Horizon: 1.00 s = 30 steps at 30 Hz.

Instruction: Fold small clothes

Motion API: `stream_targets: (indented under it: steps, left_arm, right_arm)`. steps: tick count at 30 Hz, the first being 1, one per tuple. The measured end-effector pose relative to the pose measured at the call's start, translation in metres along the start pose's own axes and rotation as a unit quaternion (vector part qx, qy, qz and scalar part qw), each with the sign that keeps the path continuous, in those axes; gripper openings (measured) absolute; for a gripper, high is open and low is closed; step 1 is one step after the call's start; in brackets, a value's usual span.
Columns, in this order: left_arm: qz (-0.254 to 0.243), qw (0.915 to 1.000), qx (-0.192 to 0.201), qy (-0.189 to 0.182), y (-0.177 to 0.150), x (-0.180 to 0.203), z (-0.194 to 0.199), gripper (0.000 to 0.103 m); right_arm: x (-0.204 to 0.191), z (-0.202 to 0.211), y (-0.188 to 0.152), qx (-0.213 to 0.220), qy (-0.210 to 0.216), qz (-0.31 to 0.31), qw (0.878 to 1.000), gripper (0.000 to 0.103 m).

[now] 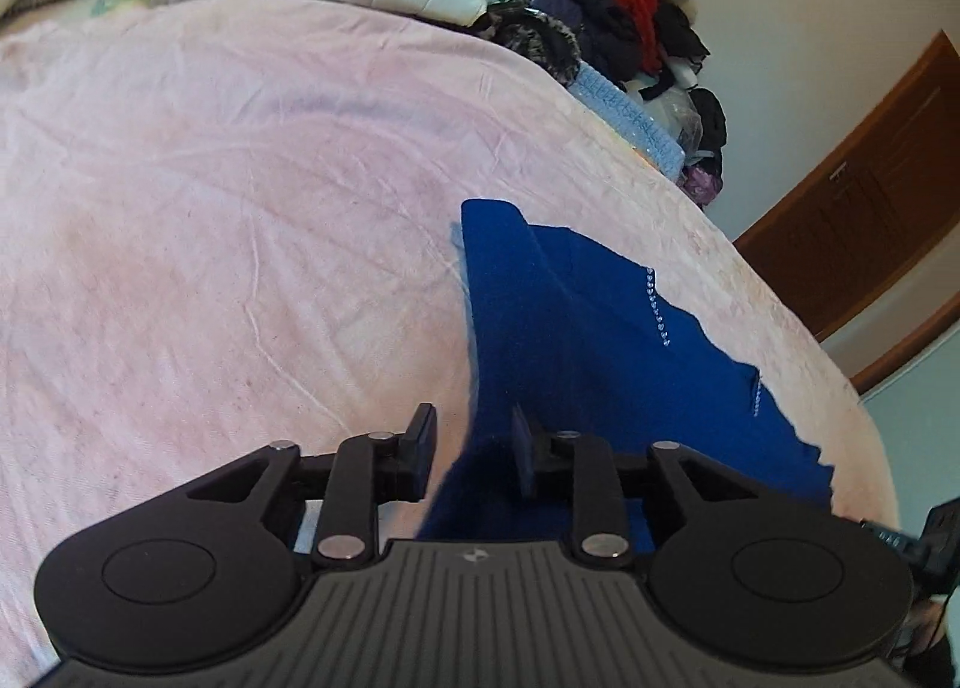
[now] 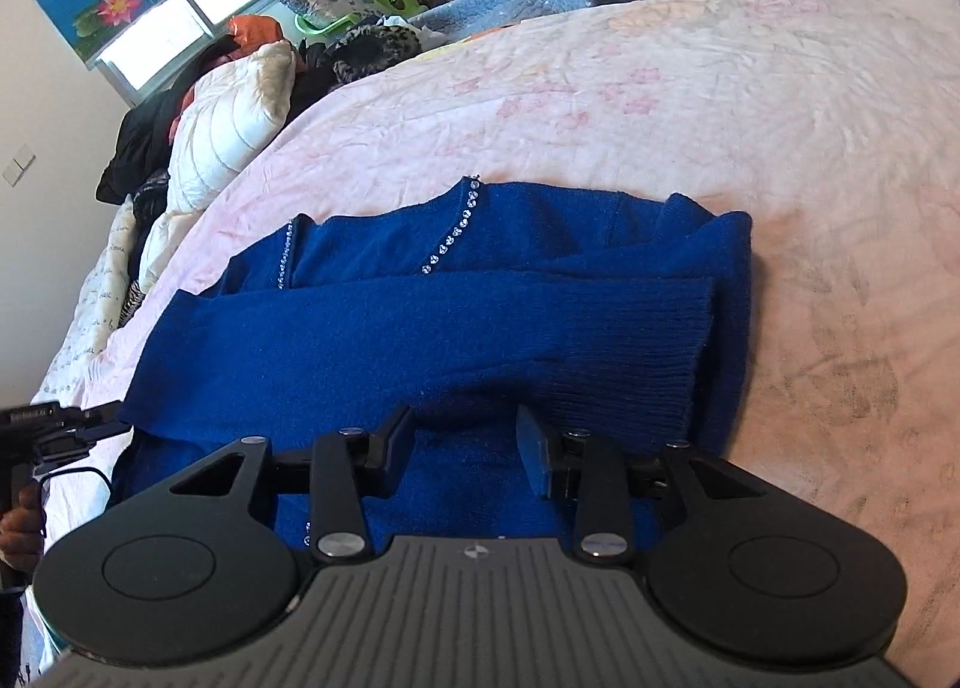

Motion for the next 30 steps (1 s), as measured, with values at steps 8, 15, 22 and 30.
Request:
stream_targets:
  steps: [8, 15, 22, 30]
  left_arm:
    - [-0.141, 0.9874, 0.0, 0.071, -0.016, 0.036, -0.016, 0.061]
    - [-0.197, 0.9719, 0.004, 0.129, -0.018, 0.038, -0.042, 0.008]
    - [-0.109, 0.9839, 0.022, 0.14, -0.017, 0.024, -0.021, 0.007]
    - [-0.063, 0.9931, 0.06, 0.079, -0.005, 0.026, 0.007, 0.016]
  right_arm:
    - [0.001, 0.0, 0.001, 0.0, 0.002, -0.002, 1.0, 0.043]
    - [0.006, 0.0, 0.001, -0.002, 0.015, -0.015, 1.0, 0.042]
    - [0.009, 0.0, 0.0, -0.002, 0.023, -0.018, 1.0, 0.042]
    - [0.008, 0.0, -0.001, 0.001, 0.023, -0.019, 1.0, 0.043]
Point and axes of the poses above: each gripper's, at about its wrist camera, not at the fingertips, and z roughly against the way its jaws point, x to its right, y to its top, the point moved 2 cm from there along -z, roughly the way its jaws point, and after that the axes turned 8 degrees about -y, right-handed, at the moved point
